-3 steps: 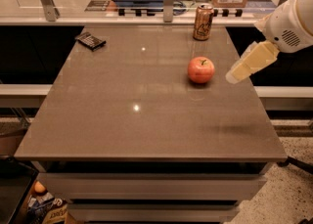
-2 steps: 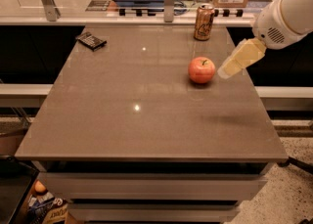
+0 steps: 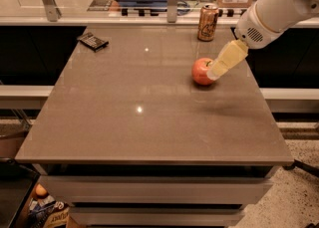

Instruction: Move apple near rxbar chocolate

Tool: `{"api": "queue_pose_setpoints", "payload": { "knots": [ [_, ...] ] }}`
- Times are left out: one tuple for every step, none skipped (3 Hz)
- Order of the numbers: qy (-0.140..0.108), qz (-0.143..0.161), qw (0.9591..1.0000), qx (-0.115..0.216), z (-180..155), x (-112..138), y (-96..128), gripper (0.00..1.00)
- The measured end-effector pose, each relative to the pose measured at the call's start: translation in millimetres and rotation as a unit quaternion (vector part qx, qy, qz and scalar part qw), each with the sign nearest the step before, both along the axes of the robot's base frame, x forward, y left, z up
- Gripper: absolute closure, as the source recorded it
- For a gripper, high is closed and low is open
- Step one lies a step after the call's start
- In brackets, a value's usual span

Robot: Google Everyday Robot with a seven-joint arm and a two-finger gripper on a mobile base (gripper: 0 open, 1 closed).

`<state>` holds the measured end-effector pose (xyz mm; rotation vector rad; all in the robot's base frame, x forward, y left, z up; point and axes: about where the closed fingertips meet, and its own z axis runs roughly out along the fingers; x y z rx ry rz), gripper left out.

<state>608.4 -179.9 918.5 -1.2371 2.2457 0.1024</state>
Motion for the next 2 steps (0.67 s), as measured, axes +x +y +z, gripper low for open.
{"api": "queue_pose_setpoints", "payload": {
  "knots": [
    [0.03,0.017,0.9992,0.018,-14.3,5.9,5.8,0.0],
    [0.033,0.019,0.999,0.02,-16.0,6.4,6.9,0.0]
  ]
}}
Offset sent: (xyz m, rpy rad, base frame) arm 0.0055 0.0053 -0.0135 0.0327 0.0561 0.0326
